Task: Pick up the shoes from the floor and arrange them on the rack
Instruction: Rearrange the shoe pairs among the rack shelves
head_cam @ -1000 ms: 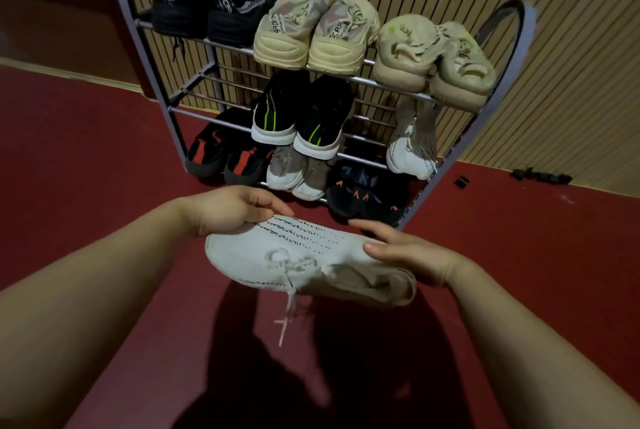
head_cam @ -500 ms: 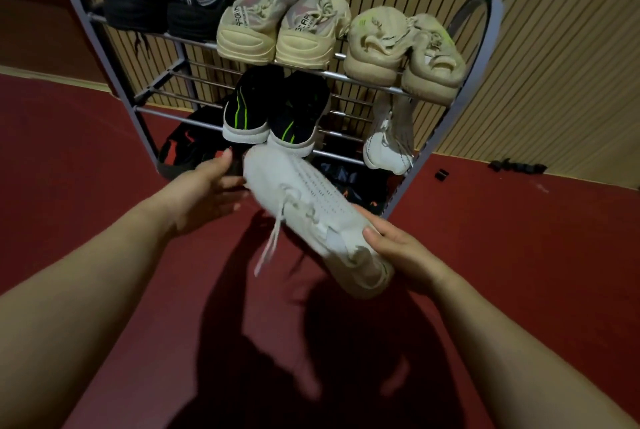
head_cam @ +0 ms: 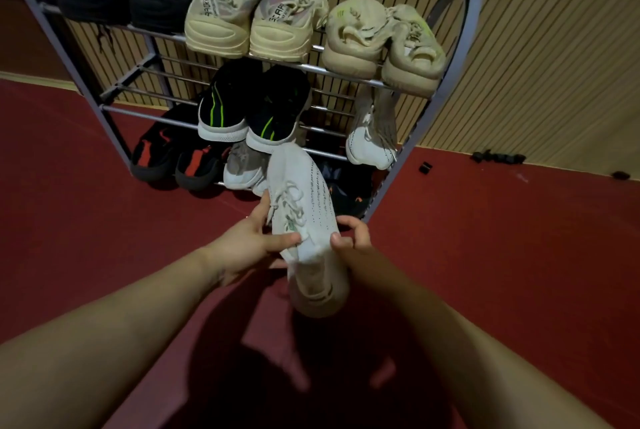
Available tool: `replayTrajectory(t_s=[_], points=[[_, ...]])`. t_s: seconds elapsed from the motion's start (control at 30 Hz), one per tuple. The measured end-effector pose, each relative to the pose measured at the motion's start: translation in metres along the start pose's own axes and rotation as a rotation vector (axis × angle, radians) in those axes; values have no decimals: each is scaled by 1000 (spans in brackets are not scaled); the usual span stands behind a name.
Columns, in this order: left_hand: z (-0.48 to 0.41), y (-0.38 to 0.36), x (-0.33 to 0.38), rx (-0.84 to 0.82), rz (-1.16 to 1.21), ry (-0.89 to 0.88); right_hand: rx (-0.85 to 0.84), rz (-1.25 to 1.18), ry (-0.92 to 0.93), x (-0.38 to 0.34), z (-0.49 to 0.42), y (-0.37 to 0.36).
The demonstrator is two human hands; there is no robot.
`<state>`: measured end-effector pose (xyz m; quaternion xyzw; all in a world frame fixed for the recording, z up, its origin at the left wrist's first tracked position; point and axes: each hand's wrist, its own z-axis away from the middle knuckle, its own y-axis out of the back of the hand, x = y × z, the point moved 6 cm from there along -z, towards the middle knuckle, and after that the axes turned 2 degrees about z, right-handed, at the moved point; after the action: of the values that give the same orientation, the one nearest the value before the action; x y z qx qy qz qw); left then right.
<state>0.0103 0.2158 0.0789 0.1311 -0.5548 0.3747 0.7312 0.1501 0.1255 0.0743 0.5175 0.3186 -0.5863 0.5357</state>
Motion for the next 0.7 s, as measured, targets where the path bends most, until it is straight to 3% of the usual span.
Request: replayTrajectory(t_s=[0.13,0.3,0.5,0.6,0.7], points=[[-5,-24,7,-154,-166,-33,97,-79,34,-5,-1,8],[-23,-40,16,-156,-352,13,159,-127,72,0,6,37],[-59,-21,16,305,-243,135,157,48,63,31,22,78],[-86,-33,18,351,-174,116,263,127,55,41,34,108],[-120,-63,19,305,-59,122,373,53,47,56,42,137]])
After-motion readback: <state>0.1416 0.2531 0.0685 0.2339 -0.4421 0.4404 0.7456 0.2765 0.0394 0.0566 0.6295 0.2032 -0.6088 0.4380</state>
